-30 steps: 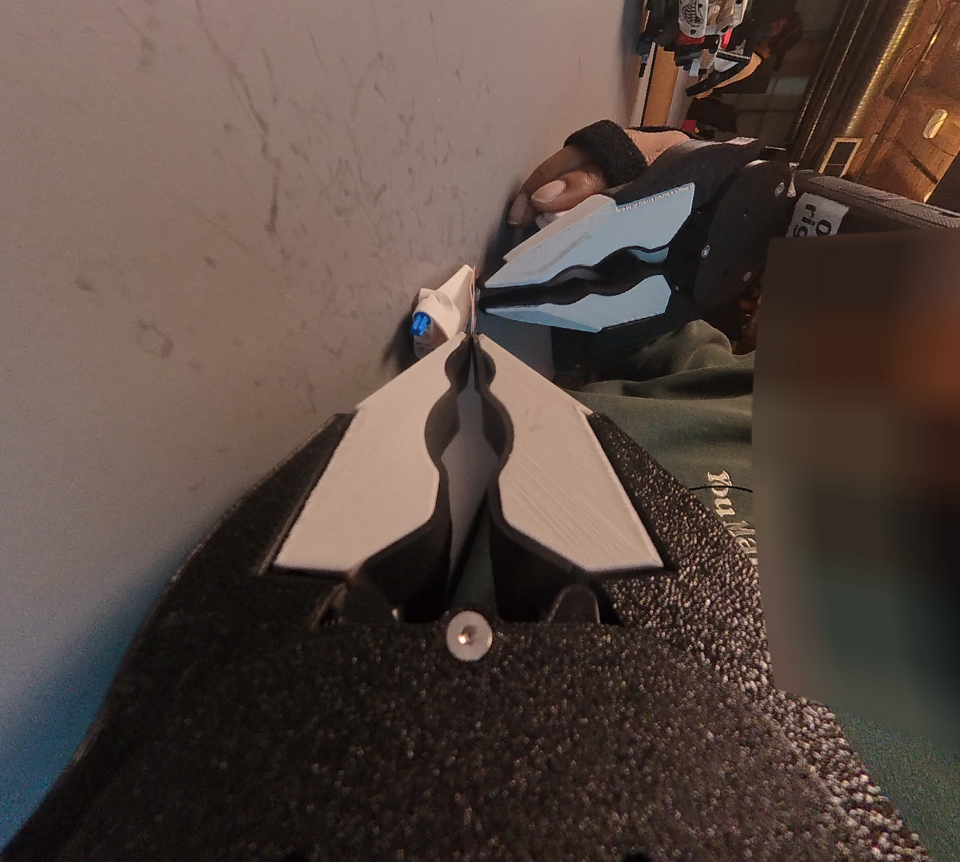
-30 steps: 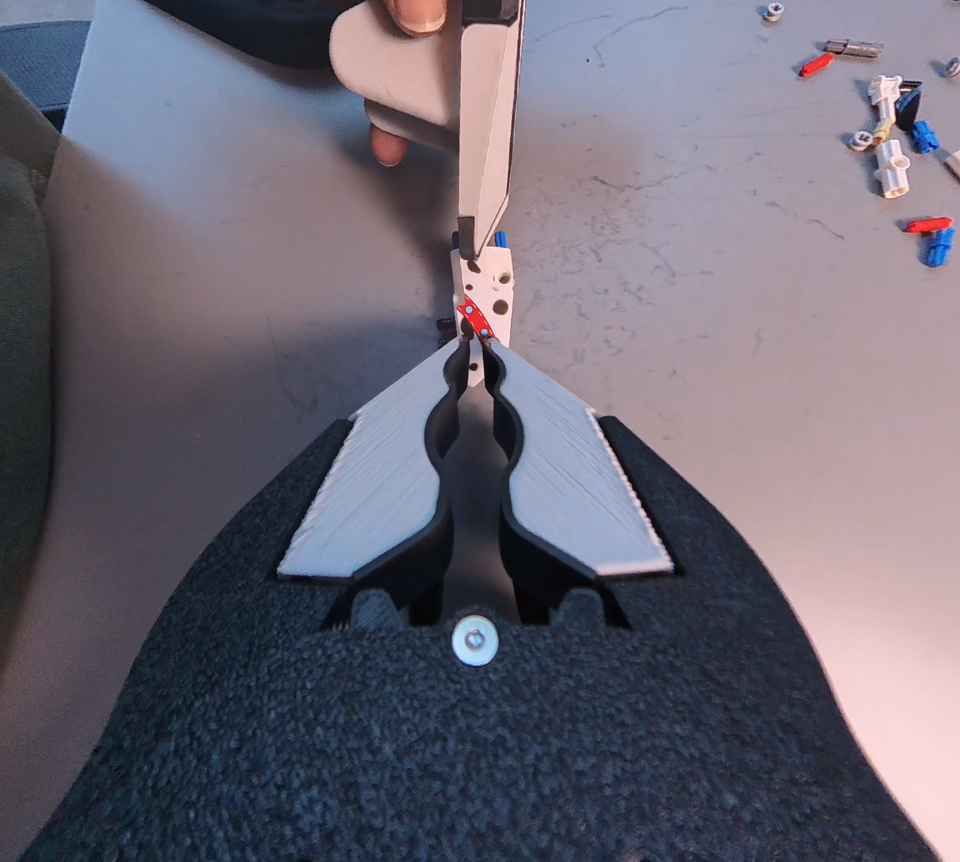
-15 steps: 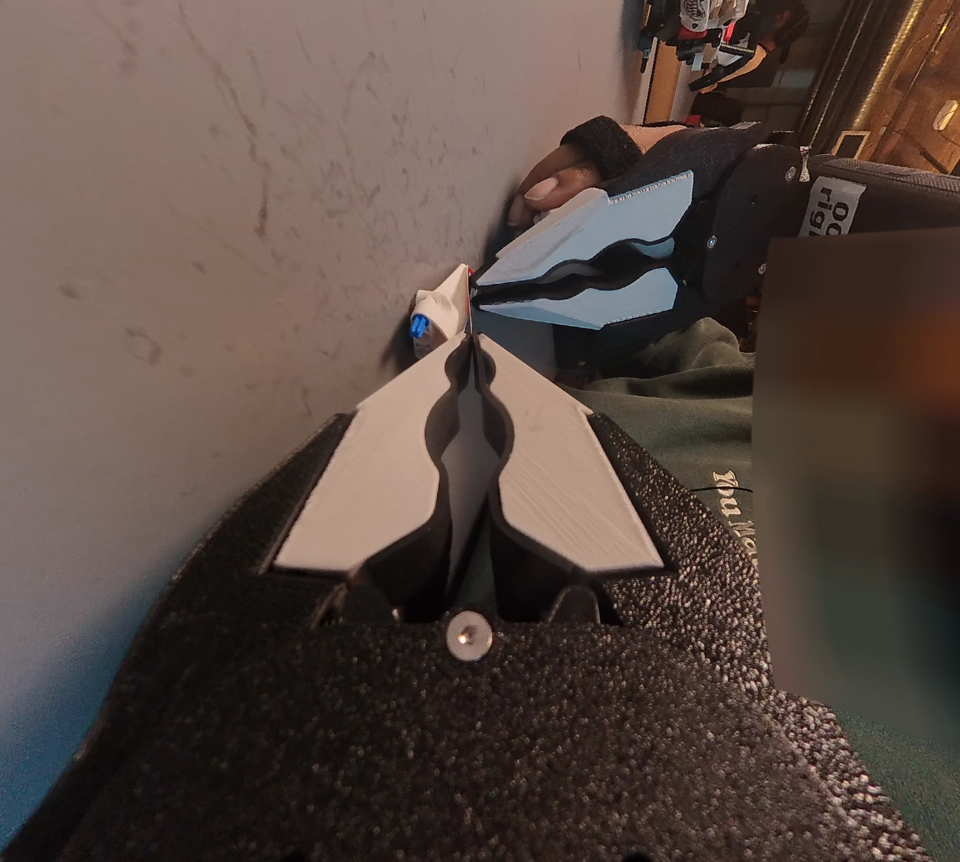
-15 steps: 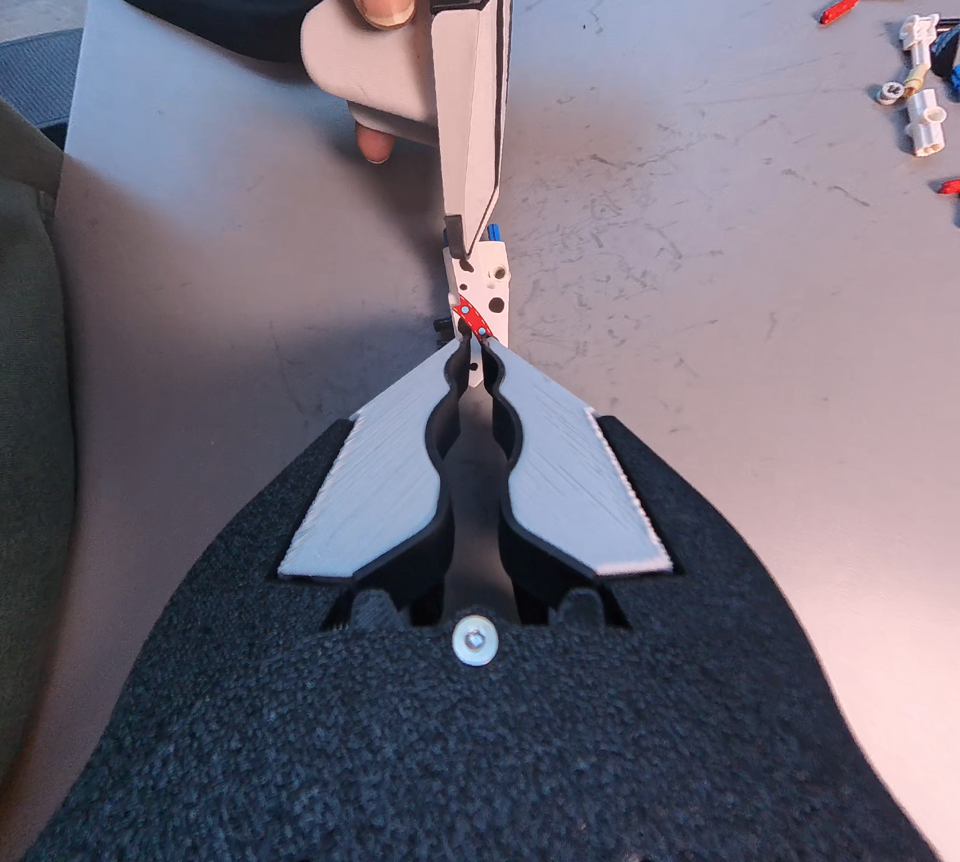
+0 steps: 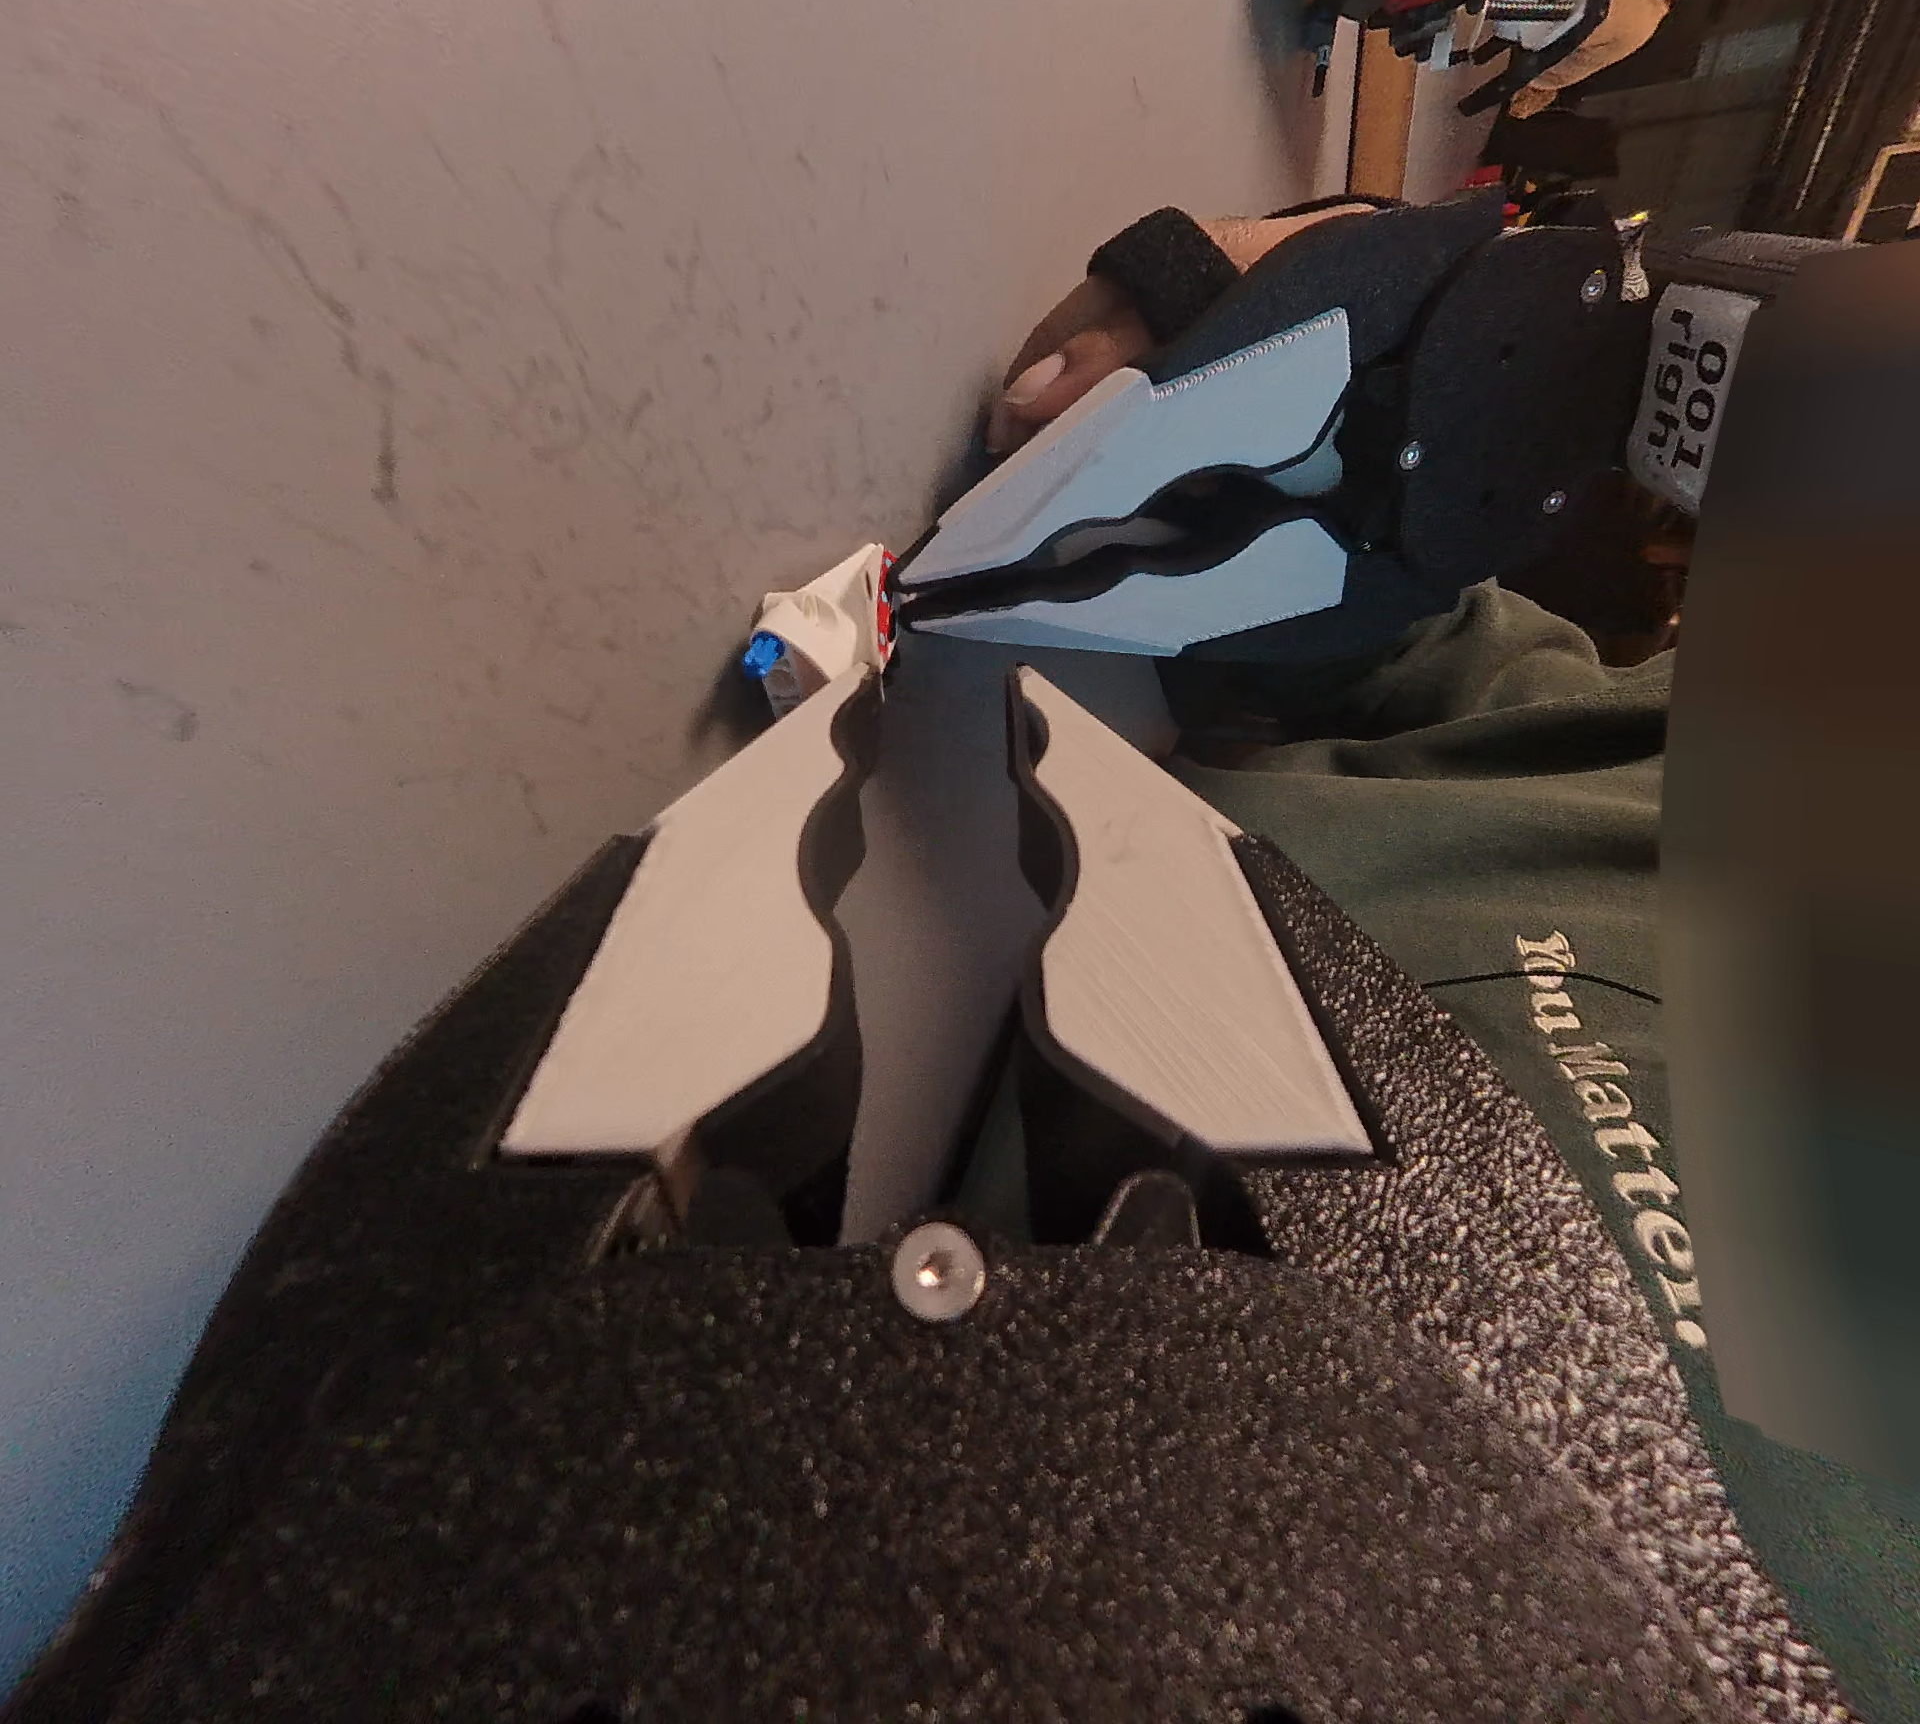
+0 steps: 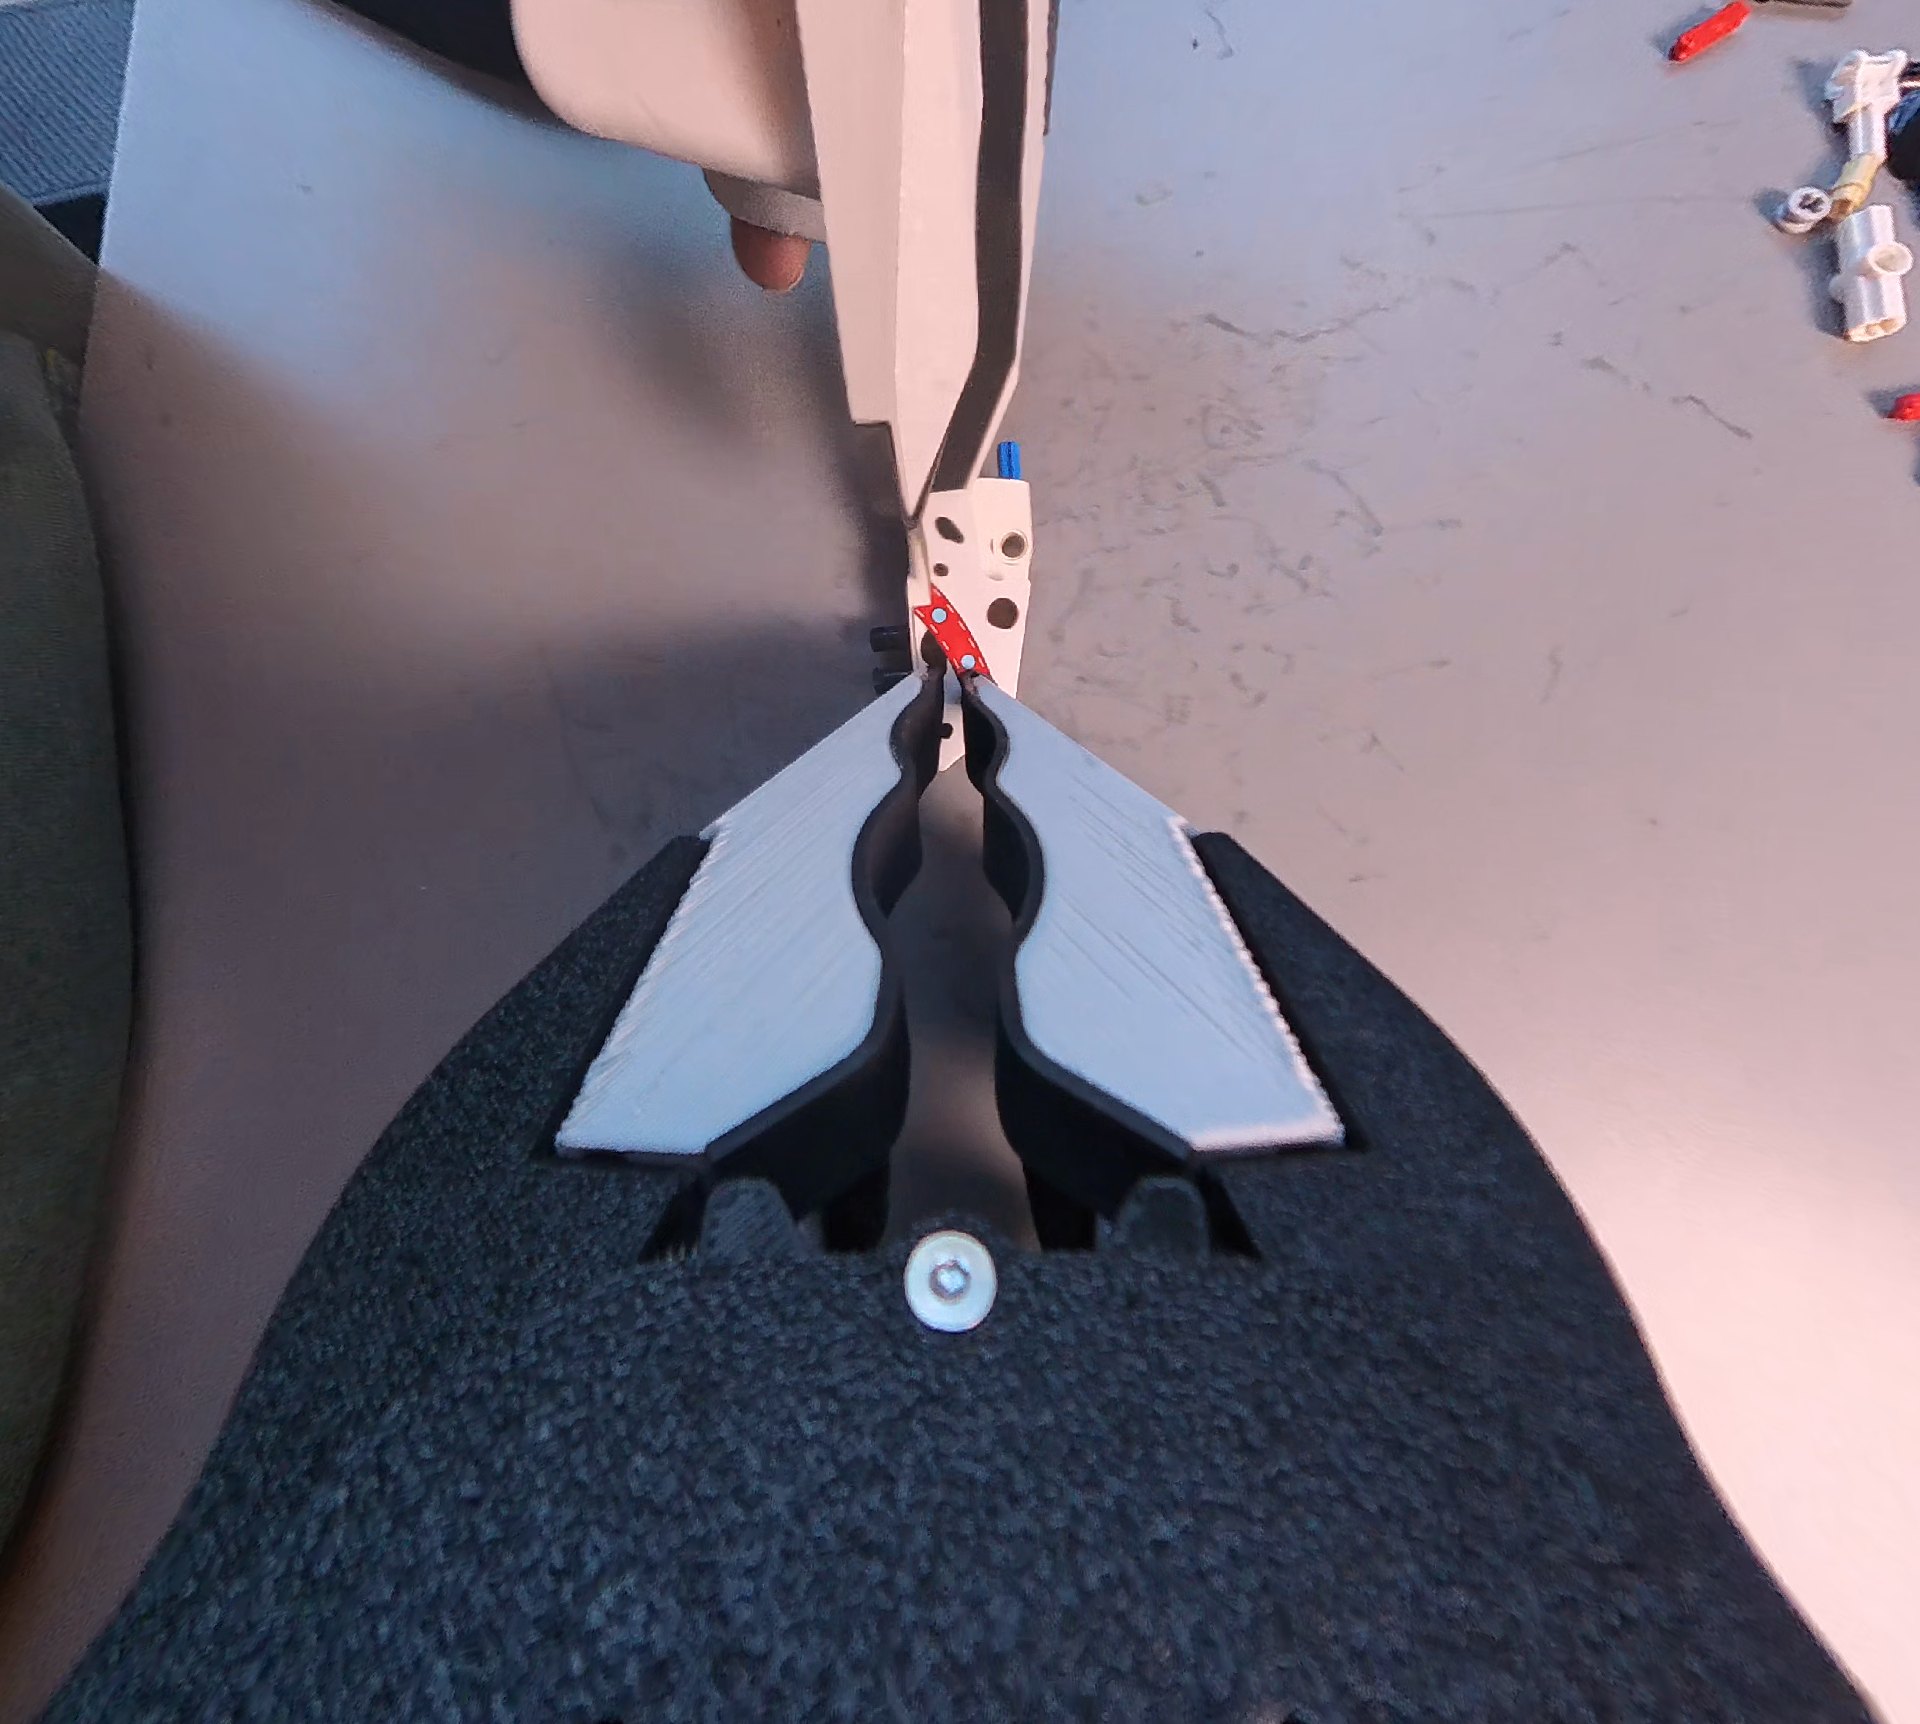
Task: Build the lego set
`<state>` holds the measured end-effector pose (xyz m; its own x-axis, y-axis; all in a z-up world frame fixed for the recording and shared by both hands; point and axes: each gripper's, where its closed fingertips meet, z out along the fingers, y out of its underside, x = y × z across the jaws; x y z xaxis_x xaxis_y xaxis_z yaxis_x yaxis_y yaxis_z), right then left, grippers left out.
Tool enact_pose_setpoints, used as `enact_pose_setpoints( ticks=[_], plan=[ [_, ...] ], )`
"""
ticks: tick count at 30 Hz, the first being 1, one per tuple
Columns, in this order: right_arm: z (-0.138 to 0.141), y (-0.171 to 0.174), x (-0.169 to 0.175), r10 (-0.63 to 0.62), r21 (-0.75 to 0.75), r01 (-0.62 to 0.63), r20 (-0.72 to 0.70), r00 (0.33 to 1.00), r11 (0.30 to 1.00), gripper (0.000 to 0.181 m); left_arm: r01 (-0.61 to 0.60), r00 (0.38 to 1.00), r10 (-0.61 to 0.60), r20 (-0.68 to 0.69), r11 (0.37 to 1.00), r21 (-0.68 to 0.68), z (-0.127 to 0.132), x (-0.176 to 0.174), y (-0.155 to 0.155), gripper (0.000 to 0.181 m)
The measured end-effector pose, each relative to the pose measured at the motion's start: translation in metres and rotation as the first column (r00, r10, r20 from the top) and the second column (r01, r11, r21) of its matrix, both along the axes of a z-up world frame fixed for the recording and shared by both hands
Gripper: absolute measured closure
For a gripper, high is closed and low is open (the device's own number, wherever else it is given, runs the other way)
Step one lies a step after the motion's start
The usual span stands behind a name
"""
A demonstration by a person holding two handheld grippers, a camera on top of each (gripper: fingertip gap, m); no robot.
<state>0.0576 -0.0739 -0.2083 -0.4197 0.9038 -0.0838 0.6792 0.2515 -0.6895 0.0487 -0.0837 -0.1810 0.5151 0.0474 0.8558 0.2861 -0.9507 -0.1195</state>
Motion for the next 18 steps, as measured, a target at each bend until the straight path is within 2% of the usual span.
enact_pose_setpoints(
  ticks=[7,9,12,14,16,18],
  plan=[
    [0.0,-0.002,-0.001,0.005,0.005,-0.006,0.006,1.0,1.0,0.178,0.09,0.976,-0.061,-0.21,0.987,0.131,0.005,0.009,-0.006,0.135],
    [0.0,-0.003,-0.002,0.006,0.008,-0.006,0.005,1.0,1.0,0.178,0.152,0.94,-0.083,-0.33,0.97,0.188,0.002,0.009,-0.008,0.133],
    [0.0,-0.005,-0.003,0.007,0.013,-0.007,0.003,1.0,1.0,0.179,0.279,0.843,-0.11,-0.527,0.926,0.253,-0.003,0.011,-0.012,0.125],
    [0.0,-0.005,-0.004,0.01,0.016,-0.01,0.004,1.0,1.0,0.179,0.337,0.787,-0.113,-0.607,0.902,0.269,-0.006,0.012,-0.013,0.119],
    [0.0,-0.006,-0.004,0.01,0.016,-0.01,0.004,1.0,1.0,0.18,0.346,0.771,-0.096,-0.63,0.893,0.288,-0.007,0.012,-0.014,0.117],
    [0.0,-0.006,-0.004,0.011,0.019,-0.011,0.004,1.0,1.0,0.18,0.315,0.783,-0.064,-0.618,0.899,0.305,-0.005,0.009,-0.012,0.111]
  ],
)
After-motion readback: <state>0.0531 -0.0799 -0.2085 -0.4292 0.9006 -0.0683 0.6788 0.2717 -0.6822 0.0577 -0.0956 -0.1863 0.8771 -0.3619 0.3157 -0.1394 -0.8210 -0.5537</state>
